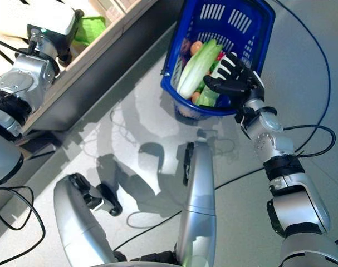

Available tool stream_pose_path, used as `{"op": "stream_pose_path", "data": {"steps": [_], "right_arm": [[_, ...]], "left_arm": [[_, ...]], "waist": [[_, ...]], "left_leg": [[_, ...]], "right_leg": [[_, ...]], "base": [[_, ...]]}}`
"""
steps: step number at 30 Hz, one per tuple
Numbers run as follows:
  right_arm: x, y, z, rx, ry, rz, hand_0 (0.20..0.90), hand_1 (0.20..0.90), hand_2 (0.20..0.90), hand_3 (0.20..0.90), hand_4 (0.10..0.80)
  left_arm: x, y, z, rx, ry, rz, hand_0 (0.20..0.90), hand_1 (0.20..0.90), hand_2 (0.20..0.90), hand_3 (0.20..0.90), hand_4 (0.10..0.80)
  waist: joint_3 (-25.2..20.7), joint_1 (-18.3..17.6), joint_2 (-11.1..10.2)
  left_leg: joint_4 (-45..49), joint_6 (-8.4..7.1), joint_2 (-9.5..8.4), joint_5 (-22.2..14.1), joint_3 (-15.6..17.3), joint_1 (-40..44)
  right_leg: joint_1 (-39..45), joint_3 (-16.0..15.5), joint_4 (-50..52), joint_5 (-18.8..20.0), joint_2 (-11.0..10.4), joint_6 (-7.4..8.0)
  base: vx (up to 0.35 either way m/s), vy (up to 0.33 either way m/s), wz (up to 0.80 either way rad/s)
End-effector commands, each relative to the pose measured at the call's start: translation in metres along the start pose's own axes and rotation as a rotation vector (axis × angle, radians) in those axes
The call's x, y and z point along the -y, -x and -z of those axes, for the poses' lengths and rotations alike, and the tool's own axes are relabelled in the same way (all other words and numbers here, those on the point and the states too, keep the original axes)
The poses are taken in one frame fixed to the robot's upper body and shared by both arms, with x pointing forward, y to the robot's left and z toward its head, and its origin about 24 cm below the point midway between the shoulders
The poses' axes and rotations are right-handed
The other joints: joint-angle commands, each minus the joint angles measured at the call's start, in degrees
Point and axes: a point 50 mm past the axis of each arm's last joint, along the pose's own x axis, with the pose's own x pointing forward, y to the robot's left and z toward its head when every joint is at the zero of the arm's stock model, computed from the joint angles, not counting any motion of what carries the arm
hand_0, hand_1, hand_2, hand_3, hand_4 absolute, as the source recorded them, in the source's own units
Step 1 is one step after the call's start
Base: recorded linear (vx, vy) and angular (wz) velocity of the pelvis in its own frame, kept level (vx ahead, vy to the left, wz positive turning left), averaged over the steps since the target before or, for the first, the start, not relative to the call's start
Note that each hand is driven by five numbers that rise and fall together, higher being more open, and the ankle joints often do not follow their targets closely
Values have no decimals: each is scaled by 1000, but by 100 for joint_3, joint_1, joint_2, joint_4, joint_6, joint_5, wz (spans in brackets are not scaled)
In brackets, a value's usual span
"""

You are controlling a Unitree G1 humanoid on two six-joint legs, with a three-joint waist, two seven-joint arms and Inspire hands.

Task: Put vegetables into the basket

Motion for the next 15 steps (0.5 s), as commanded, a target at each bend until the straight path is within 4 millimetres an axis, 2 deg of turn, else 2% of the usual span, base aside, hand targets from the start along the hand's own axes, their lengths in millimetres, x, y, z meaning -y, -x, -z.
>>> {"op": "stream_pose_path", "data": {"steps": [1,9,15], "right_arm": [[-5,1,-30,226,-139,-49,900,900,900,900,800],[-9,2,-32,256,-186,-41,900,900,900,900,800],[-16,1,-21,231,-166,-64,900,900,900,900,800]], "left_arm": [[4,8,52,-211,-34,48,300,300,300,300,400],[15,14,57,-194,-42,36,300,300,300,300,400],[21,16,55,-174,56,-4,300,300,300,300,400]], "waist": [[-456,-45,-114],[-592,20,-99],[-734,78,-84]], "left_leg": [[-423,-306,47,68,-349,-359],[-603,-231,7,94,-273,-230],[-1123,-105,-25,231,-38,230]], "right_leg": [[115,258,-607,364,-523,184],[256,156,-699,346,-550,159],[756,-100,-1083,382,-559,148]], "base": [[35,-33,-1],[7,-9,0],[0,0,0]]}}
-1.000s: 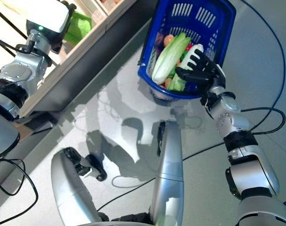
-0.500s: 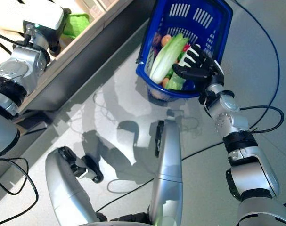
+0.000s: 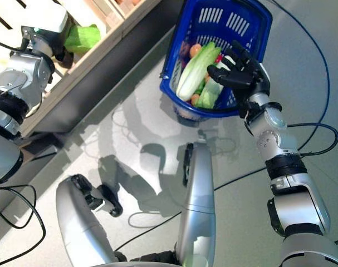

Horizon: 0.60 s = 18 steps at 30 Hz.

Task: Put vegetables into the basket

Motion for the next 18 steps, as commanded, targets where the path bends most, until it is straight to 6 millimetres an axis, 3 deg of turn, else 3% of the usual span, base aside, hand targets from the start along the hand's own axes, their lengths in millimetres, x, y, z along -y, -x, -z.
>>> {"op": "stream_pose_path", "data": {"steps": [1,9,12,18], "right_arm": [[-13,0,-4,156,-124,-50,900,900,900,900,800],[-19,4,19,95,-72,-72,900,900,900,900,800],[-23,5,25,76,-51,-85,900,900,900,900,800],[-31,7,33,45,-2,-112,900,900,900,900,800]], "left_arm": [[7,12,47,-154,76,-70,300,300,300,300,400],[23,24,50,-104,307,-203,300,300,300,300,400],[28,29,51,-101,362,-230,300,300,300,300,400],[32,40,61,-142,657,-314,300,300,300,300,400]], "waist": [[-769,27,-81],[-1043,161,-56],[-1163,223,-37],[-1391,423,-28]], "left_leg": [[-712,26,-19,163,-144,-233],[-1875,50,-53,576,305,971],[-2444,35,-122,808,467,1463],[-3904,51,-394,1297,768,2781]], "right_leg": [[361,51,-816,415,-527,227],[1722,-393,-1961,525,-511,193],[2176,-529,-2438,618,-494,172],[3373,-835,-3528,832,-457,63]], "base": [[0,0,0],[36,-24,5],[37,15,7],[33,8,2]]}}
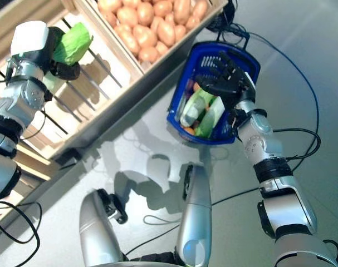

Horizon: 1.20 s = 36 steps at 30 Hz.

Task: Put vegetables into the basket

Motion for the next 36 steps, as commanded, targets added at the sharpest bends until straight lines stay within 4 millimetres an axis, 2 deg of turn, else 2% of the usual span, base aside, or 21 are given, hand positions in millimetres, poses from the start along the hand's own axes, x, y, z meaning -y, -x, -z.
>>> {"op": "stream_pose_path", "data": {"steps": [1,3,4,5,6,7,9,10,11,12,13,19,26,29,36], "right_arm": [[-18,4,7,84,-7,-75,900,900,900,900,800],[-21,4,12,56,-11,-86,900,900,900,900,800],[-27,3,20,10,-24,-111,900,900,900,900,800],[-29,3,22,-1,-22,-119,900,900,900,900,800],[-35,4,32,-60,-11,-165,900,900,900,900,800],[-37,4,35,-76,-9,-177,900,900,900,900,800],[-45,9,48,-167,-36,-237,900,900,900,900,800],[-46,10,51,-183,-41,-248,900,900,900,900,800],[-52,11,58,-230,-46,-287,900,900,900,900,800],[-54,12,59,-238,-47,-301,900,900,900,900,800],[-59,12,61,-254,-54,-323,900,900,900,900,800],[-80,16,64,-316,-75,-434,900,900,900,900,800],[-89,27,67,-364,-59,-518,900,900,900,900,800],[-97,29,63,-363,-56,-547,900,900,900,900,800],[-103,38,66,-387,-121,-579,900,900,900,900,800]], "left_arm": [[-21,9,21,-50,241,-154,300,300,300,300,400],[-17,11,19,-57,363,-150,300,300,300,300,400],[-9,14,15,-61,504,-138,300,300,300,300,400],[-8,15,15,-61,525,-137,300,300,300,300,400],[-1,19,11,-52,643,-130,300,300,300,300,400],[1,20,10,-51,682,-130,300,300,300,300,400],[9,27,5,-46,870,-112,300,300,300,300,400],[10,29,5,-45,909,-107,300,300,300,300,400],[19,34,-1,-38,1020,-87,300,300,300,300,400],[21,35,-1,-37,1064,-82,300,300,300,300,400],[28,39,-7,-32,1128,-65,300,300,300,300,400],[44,53,-32,52,1298,12,300,300,300,300,400],[50,72,-65,186,1319,103,300,300,300,300,400],[51,78,-82,265,1212,136,300,300,300,300,400],[51,92,-104,387,1153,214,300,300,300,300,400]], "waist": [[-1227,225,-24],[-1289,268,-41],[-1392,334,-64],[-1398,340,-65],[-1510,380,-73],[-1544,388,-73],[-1724,432,-59],[-1774,444,-58],[-1939,481,-55],[-1963,490,-55],[-2071,516,-59],[-2353,606,-87],[-2542,624,-129],[-2585,635,-132],[-2602,636,-158]], "left_leg": [[-1091,353,-82,469,121,314],[-1451,346,-154,573,188,682],[-1912,346,-267,691,256,1133],[-1985,346,-286,714,266,1215],[-2466,393,-363,1009,375,1549],[-2590,389,-380,1060,412,1661],[-3241,352,-487,1326,629,2262],[-3374,343,-522,1373,666,2390],[-3802,330,-652,1526,774,2775],[-3898,329,-681,1566,794,2872],[-4255,297,-777,1687,834,3150],[-5296,276,-1020,2023,809,3798],[-6011,234,-1128,2281,745,4153],[-6373,199,-1144,2415,734,4297],[-6544,235,-1219,2418,727,4406]], "right_leg": [[1021,-22,-1412,631,-259,66],[1399,-146,-1719,675,-216,59],[1865,-292,-2132,726,-140,58],[1949,-313,-2199,738,-127,56],[2323,-463,-2678,952,-16,-11],[2451,-500,-2813,981,30,-16],[3119,-707,-3503,1099,280,-21],[3265,-742,-3671,1124,343,-18],[3683,-859,-4147,1201,536,-29],[3784,-885,-4254,1231,576,-32],[4100,-935,-4683,1318,724,-19],[4782,-984,-5677,1640,1016,85],[5075,-915,-6373,2018,1166,171],[5191,-975,-6621,2156,1207,227],[5260,-961,-6794,2258,1230,247]], "base": [[52,-20,8],[81,-18,2],[84,-12,3],[47,-21,1],[0,0,0],[73,-28,-1],[153,-27,-2],[197,-34,-6],[147,-27,-2],[177,-30,5],[91,-13,7],[62,2,-4],[13,-3,6],[13,3,10],[4,1,3]]}}
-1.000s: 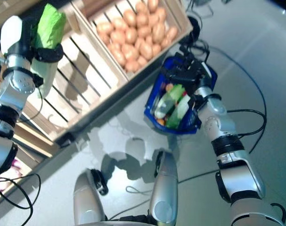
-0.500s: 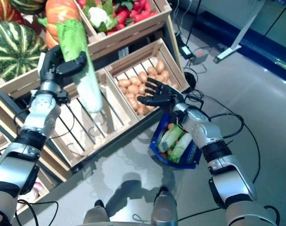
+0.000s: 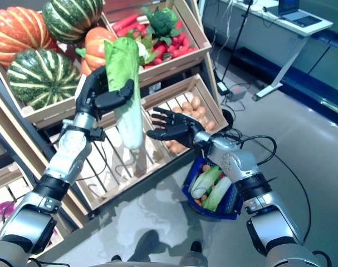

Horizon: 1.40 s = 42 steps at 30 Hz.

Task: Put vegetables into the basket

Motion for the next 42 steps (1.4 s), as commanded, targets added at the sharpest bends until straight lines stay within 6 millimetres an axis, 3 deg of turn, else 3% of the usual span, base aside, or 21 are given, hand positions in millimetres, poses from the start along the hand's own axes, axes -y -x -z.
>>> {"op": "stream_pose_path", "data": {"steps": [1,11,25,26,27,28,42], "right_arm": [[-24,-7,-11,109,-64,-132,900,900,900,900,800],[-39,-17,5,67,-256,-191,900,900,900,900,800],[-57,-38,12,52,-450,-201,900,900,900,900,800],[-57,-39,11,62,-459,-200,827,827,827,827,751],[-58,-39,10,71,-466,-201,827,827,827,827,751],[-57,-40,5,101,-484,-198,300,300,300,300,400],[-27,-36,0,162,-479,-46,300,300,300,300,400]], "left_arm": [[11,-5,-45,259,-72,100,300,300,300,300,400],[43,-2,-54,313,-82,225,300,300,300,300,400],[78,7,-57,306,93,305,300,300,300,300,400],[80,7,-56,300,104,305,300,300,300,300,400],[80,8,-56,298,109,306,300,300,300,300,400],[82,8,-55,294,114,307,300,300,300,300,400],[75,8,-49,249,108,294,300,300,300,300,400]], "waist": [[-815,82,-137],[-838,114,-159],[-852,193,-163],[-861,198,-162],[-863,203,-161],[-866,213,-160],[-905,245,-144]], "left_leg": [[-146,268,-328,80,-118,-262],[-268,302,-400,33,-218,-218],[-287,325,-420,-9,-308,-140],[-291,324,-420,-10,-310,-135],[-290,324,-420,-9,-312,-135],[-287,324,-420,-13,-319,-137],[-285,322,-420,-34,-385,-145]], "right_leg": [[103,53,125,-284,210,-343],[134,46,64,-246,218,-311],[227,145,-5,-241,253,-334],[233,148,-9,-241,253,-333],[234,151,-10,-239,253,-333],[234,155,-8,-241,255,-336],[227,197,-7,-241,232,-325]], "base": [[17,15,5],[2,2,0],[18,2,1],[0,0,0],[0,0,0],[0,0,0],[4,-2,3]]}}
